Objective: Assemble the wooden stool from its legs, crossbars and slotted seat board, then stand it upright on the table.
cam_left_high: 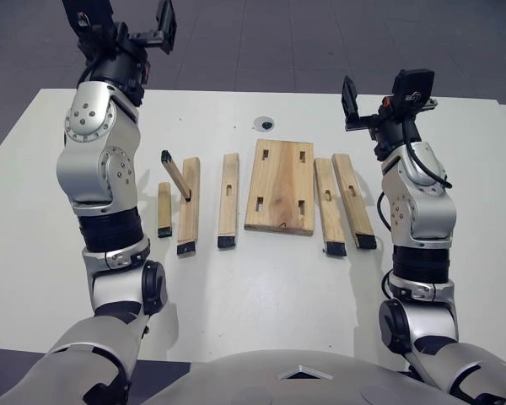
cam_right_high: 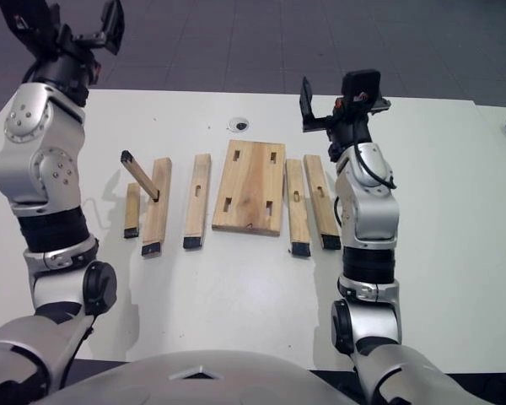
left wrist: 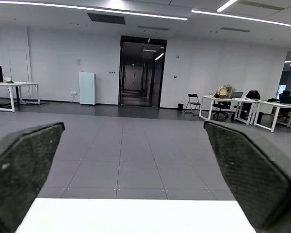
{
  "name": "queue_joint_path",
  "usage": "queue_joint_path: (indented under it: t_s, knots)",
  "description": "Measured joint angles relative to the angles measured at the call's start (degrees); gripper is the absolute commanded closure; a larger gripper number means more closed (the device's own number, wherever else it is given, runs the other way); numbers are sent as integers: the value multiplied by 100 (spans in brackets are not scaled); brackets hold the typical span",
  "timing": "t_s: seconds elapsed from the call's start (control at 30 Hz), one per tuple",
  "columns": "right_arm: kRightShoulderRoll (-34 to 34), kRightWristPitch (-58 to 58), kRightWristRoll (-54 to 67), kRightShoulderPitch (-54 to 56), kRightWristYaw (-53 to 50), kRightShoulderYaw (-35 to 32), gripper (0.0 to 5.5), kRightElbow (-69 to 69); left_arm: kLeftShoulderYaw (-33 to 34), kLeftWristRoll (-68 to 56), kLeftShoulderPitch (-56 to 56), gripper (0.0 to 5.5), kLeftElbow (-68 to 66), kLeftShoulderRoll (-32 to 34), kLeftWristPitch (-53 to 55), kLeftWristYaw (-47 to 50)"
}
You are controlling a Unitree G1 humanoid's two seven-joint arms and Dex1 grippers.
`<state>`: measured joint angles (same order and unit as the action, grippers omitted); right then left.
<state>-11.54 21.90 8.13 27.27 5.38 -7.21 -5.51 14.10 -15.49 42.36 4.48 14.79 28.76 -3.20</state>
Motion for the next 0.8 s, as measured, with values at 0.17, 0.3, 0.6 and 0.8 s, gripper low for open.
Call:
queue_joint_path:
  t_s: [0.17, 0.3, 0.6, 0.8]
  knots:
    - [-1, -44, 0, 41, -3, -3, 10, 27, 23, 29, 298, 15, -269, 179, -194, -85]
    - [-1, -61, 0, 41, -3, -3, 10, 32, 78, 27, 327, 15, -353, 245, -245, -106]
    - [2, -88, 1, 43, -30, -2, 10, 34, -343, 285, 41, 15, -1371, 106, -713, -338]
    - [20, -98, 6, 93, -17, 11, 10, 107, -533, 526, -360, 15, -3195, -121, -1875, -484]
